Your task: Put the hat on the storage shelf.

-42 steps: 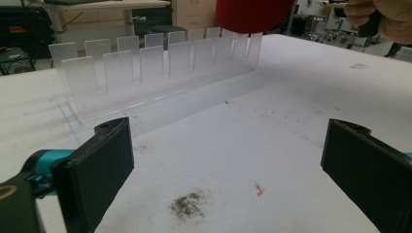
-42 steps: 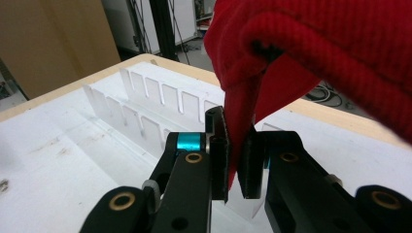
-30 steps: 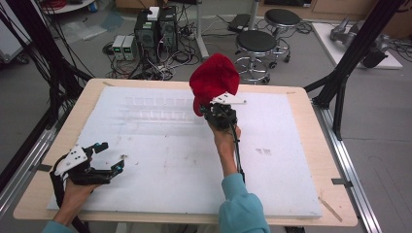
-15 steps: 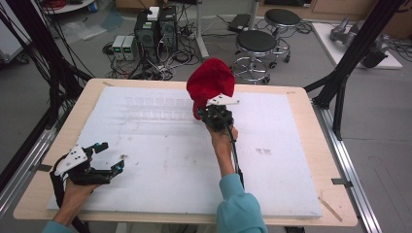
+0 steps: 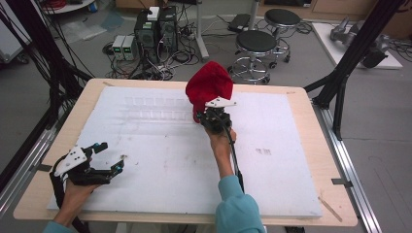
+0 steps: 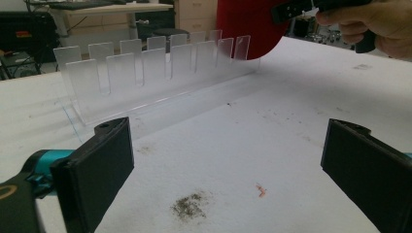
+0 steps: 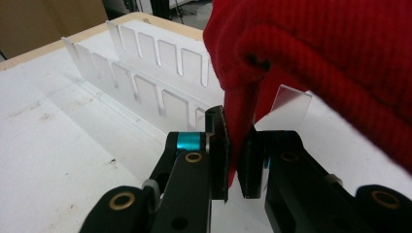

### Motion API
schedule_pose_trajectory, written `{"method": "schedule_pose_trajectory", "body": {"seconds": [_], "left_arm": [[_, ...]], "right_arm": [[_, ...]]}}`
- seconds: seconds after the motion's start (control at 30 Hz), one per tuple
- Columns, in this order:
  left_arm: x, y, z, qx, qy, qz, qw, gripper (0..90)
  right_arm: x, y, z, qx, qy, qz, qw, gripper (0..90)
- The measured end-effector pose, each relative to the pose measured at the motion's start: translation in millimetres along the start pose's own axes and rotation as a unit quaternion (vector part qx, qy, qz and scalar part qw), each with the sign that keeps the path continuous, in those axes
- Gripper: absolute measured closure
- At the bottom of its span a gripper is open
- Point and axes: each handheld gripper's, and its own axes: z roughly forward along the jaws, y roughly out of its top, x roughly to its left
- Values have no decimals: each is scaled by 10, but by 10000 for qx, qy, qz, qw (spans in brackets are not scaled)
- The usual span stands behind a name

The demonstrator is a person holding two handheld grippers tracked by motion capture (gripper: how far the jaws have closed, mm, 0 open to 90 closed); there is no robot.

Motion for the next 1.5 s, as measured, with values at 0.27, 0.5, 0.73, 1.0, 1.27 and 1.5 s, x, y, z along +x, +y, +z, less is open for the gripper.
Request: {"method": "schedule_pose_trajectory", "body": {"seconds": [0.27, 0.5, 0.73, 1.0, 1.27, 1.5], "left_arm": [[21, -4, -5, -39, 25, -112, 9999, 53], [17, -6, -14, -65, 20, -83, 9999, 53], [19, -9, -23, -124, 20, -101, 9999, 53], [-8, -13, -32, -167, 85, -13, 9998, 53], [-19, -14, -33, -172, 113, 37, 9998, 53], [-24, -16, -38, -192, 134, 64, 9997, 53]], "right_arm": [[17, 7, -44, 143, -42, -14, 9999, 562], [103, 22, -384, -255, 174, 44, 9995, 284], [188, -44, -1007, -409, 315, -53, 9987, 151], [92, -486, -1700, -1056, 14, -341, 9938, 118], [-239, -1199, -1903, -1527, -385, -50, 9875, 108], [-359, -1449, -1847, -1659, -554, 231, 9843, 108]]}}
